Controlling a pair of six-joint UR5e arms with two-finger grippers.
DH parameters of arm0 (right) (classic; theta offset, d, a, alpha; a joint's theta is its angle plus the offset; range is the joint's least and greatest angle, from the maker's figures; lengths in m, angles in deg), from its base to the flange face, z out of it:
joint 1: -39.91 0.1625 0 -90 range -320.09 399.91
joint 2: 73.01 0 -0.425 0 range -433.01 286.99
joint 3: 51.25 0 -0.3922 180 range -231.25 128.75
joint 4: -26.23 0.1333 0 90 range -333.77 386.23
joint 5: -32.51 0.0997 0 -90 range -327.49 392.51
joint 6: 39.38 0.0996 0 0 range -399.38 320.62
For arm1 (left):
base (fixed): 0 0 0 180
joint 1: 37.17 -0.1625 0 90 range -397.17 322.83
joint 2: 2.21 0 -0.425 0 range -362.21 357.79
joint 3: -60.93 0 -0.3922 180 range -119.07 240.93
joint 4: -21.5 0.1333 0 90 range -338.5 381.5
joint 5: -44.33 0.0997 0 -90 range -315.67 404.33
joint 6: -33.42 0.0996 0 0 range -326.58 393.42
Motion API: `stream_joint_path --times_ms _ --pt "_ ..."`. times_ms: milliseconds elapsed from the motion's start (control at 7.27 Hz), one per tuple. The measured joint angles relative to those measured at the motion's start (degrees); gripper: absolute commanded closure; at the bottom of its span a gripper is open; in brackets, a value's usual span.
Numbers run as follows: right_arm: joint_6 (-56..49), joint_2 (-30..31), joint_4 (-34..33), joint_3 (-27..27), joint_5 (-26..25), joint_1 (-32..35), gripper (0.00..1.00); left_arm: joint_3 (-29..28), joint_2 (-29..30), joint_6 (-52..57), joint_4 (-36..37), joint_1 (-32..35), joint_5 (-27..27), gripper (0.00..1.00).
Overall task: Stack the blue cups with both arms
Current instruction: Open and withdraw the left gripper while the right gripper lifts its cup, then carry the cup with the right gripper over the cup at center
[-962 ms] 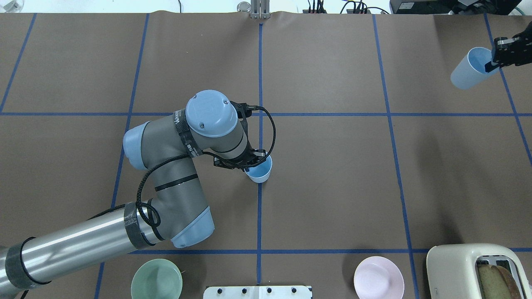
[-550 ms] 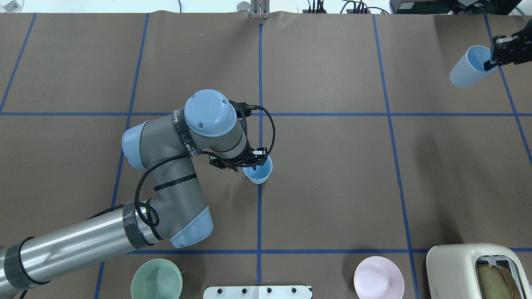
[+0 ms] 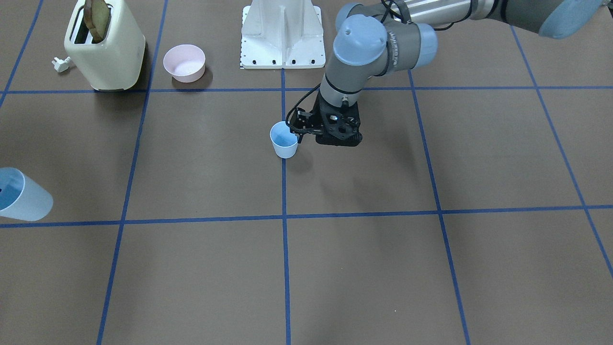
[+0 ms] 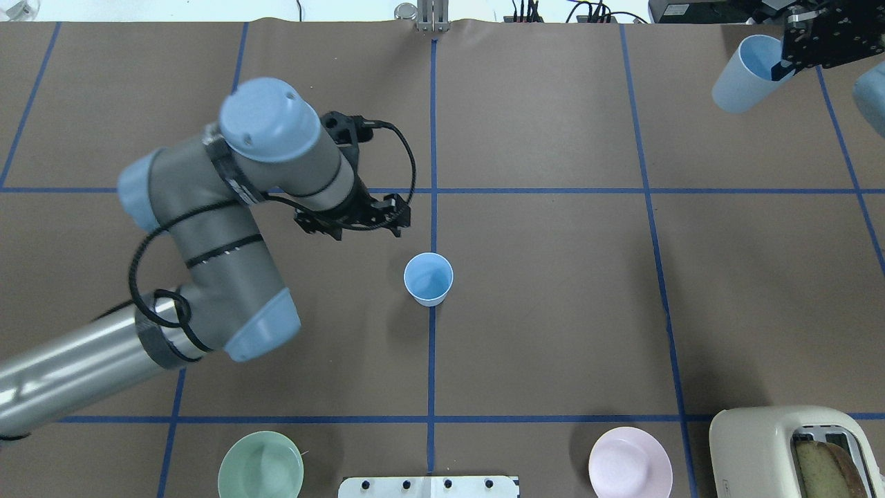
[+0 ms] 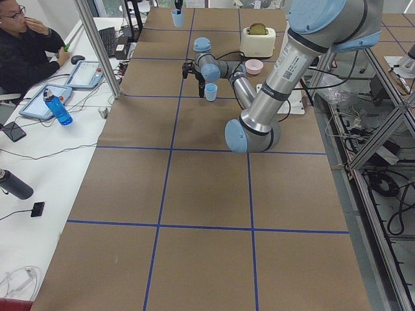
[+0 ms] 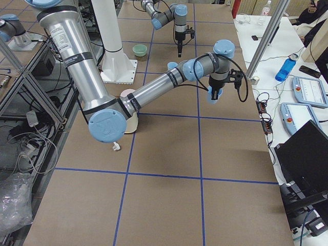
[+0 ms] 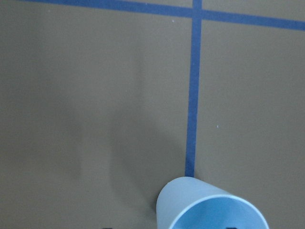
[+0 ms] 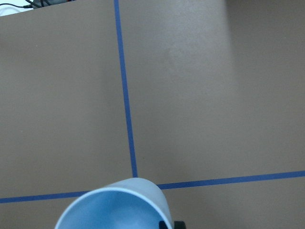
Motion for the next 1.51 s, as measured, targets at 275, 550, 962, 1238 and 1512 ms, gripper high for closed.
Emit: stream_joint_path --times_ms 275,550,962,1238,1512 --pt "10.4 -2.3 -1.3 -4.2 -2.4 -5.2 1.0 2.1 -5.3 10.6 -0.1 9.4 -7.4 0.02" --pt "21.0 -4.5 -1.4 -7.7 -6.2 -11.6 1.0 2.3 -10.6 21.2 -0.6 16.9 -10.6 0.02" --pt "34.8 -8.1 -1.6 -11.5 -11.6 -20.0 1.0 1.9 -17.9 34.2 -1.2 24.9 -12.0 0.02" --pt "41.4 -10.1 -3.7 -14.1 -17.2 -26.8 1.0 -0.4 -21.5 37.4 -6.3 28.2 -14.4 0.02" --pt "43.2 -12.0 -9.2 -16.8 -22.3 -32.5 1.0 -3.9 -23.8 37.8 -13.4 29.7 -16.6 0.02"
